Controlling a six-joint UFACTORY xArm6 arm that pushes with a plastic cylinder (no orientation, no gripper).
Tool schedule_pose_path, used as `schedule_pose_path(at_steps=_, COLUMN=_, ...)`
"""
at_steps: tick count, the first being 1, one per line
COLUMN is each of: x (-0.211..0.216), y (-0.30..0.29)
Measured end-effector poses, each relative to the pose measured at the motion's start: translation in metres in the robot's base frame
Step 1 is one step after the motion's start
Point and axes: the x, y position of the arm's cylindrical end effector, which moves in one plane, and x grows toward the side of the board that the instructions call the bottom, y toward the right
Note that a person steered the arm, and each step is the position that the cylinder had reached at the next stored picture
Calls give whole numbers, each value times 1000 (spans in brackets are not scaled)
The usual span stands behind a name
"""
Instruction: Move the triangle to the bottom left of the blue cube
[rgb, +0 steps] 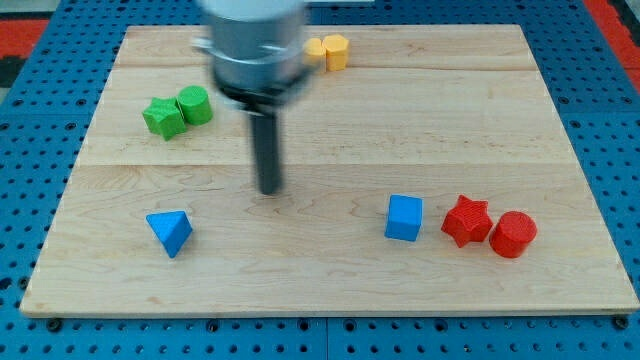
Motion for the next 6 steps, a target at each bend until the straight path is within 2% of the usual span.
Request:
schedule_pose_path(at_steps=1, x=-15, y=-131)
schedule_pose_path(at_steps=2, x=68, y=-151)
schedule_pose_path(at_steps=3, x=76, y=-81)
schedule_pose_path(at_steps=4, x=66, y=4)
schedule_pose_path(at_steps=6, x=82, y=87)
